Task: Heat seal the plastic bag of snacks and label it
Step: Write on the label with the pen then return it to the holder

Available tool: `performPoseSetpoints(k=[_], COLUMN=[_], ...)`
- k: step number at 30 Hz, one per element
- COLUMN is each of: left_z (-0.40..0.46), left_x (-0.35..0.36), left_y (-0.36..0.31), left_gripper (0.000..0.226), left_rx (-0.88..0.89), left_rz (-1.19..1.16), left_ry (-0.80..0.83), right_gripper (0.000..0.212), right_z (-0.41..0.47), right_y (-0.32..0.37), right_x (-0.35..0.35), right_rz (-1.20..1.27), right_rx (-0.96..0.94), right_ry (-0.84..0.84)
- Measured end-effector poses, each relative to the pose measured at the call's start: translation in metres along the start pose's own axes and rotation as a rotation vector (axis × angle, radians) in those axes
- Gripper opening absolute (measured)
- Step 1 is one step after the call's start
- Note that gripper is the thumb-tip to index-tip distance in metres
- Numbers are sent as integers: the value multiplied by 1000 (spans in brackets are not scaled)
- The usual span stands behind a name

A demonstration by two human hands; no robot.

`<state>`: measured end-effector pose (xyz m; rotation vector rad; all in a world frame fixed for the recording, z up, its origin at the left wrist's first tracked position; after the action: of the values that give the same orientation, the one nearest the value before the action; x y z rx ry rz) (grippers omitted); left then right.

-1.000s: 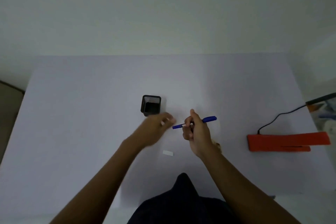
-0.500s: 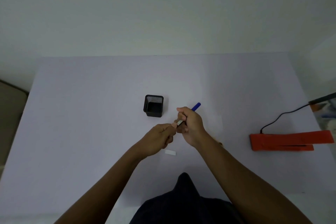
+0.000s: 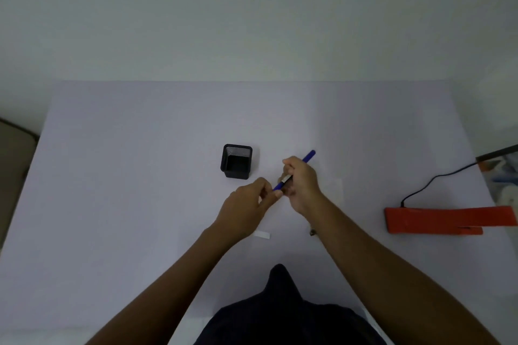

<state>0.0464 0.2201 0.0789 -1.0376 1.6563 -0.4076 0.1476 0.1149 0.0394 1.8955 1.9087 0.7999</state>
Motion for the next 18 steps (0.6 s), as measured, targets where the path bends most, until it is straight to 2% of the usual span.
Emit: performPoseSetpoints(k=[2, 4, 6, 8, 10, 12, 14, 16, 18], left_z=[4, 3, -1, -7, -16, -14, -4, 8, 15], left_x=[5, 8, 9, 4, -6, -14, -12, 2, 20], left_y=[-4, 0, 4, 9, 19, 40, 71, 101, 119], left_gripper=[38, 37, 37, 40, 43, 43, 32, 22, 22], left_rx=[75, 103, 100, -57, -196, -158, -129, -166, -188], left_rz=[262, 311, 110, -340, -509, -294, -25, 161, 285], left_ry=[-63, -47, 49, 133, 125, 57, -23, -16, 12], right_gripper=[37, 35, 30, 25, 23, 25, 29, 36, 39], right_z=[-5, -7, -4, 11, 27, 38, 42, 40, 37], right_y=[-16, -29, -33, -27, -12, 0, 3, -6, -25], right_x=[5, 7, -2, -26, -58, -78, -76, -64, -55], right_rz=[74, 122, 127, 200, 233, 188, 99, 3, -67], right_rx=[45, 86, 110, 113, 85, 35, -22, -47, -38], right_ry=[-30, -64, -145, -284, -393, -388, -294, -205, -160])
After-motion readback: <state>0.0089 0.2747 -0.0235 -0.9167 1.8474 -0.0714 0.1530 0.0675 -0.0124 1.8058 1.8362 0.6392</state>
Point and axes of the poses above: each hand's wrist, its own z-axis towards the middle knuckle, its own x-axis out of the palm, y = z × x, the point moved 5 cm from there along z, towards the middle knuckle, and after that the axes turned 1 degree about -x, right-handed, at the moved point
